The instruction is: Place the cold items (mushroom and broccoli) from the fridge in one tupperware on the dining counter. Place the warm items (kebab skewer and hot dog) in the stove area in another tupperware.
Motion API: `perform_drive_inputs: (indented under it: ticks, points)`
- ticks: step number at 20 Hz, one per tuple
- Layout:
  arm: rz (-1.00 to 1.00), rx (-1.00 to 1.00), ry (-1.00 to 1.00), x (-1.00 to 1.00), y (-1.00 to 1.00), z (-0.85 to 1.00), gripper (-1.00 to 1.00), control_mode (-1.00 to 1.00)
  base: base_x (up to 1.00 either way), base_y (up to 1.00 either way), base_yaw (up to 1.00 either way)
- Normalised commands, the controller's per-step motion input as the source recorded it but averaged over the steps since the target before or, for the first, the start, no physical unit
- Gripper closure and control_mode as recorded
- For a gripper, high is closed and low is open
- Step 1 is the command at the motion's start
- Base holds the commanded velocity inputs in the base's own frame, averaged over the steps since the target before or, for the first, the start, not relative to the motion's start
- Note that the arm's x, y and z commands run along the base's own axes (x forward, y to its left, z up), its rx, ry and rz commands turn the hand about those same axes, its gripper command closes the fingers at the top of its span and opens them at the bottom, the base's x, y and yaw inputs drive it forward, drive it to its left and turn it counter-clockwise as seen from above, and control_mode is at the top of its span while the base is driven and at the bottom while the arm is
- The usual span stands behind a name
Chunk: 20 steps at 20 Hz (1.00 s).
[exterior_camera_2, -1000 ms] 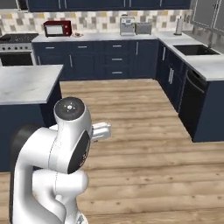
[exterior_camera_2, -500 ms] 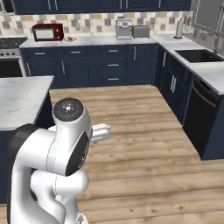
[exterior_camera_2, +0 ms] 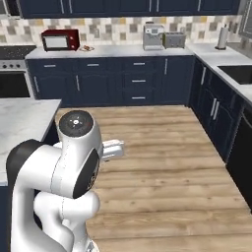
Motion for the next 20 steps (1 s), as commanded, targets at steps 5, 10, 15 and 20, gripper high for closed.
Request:
perform_drive_inputs:
  ticks: [5, 10, 15, 20]
  points:
    - [0.00, 0.00, 0.00, 0.00, 0.00, 0.00, -1.00, 1.00, 1.00, -0.04, 0.07]
    - [0.00, 0.00, 0.00, 0.00, 0.00, 0.00, -1.00, 1.00, 1.00, -0.03, 0.11]
    - [0.00, 0.00, 0.00, 0.00, 0.00, 0.00, -1.00, 1.00, 1.00, 0.00, 0.17]
    - [0.00, 0.00, 0.00, 0.00, 0.00, 0.00, -1.00, 1.00, 1.00, 0.00, 0.12]
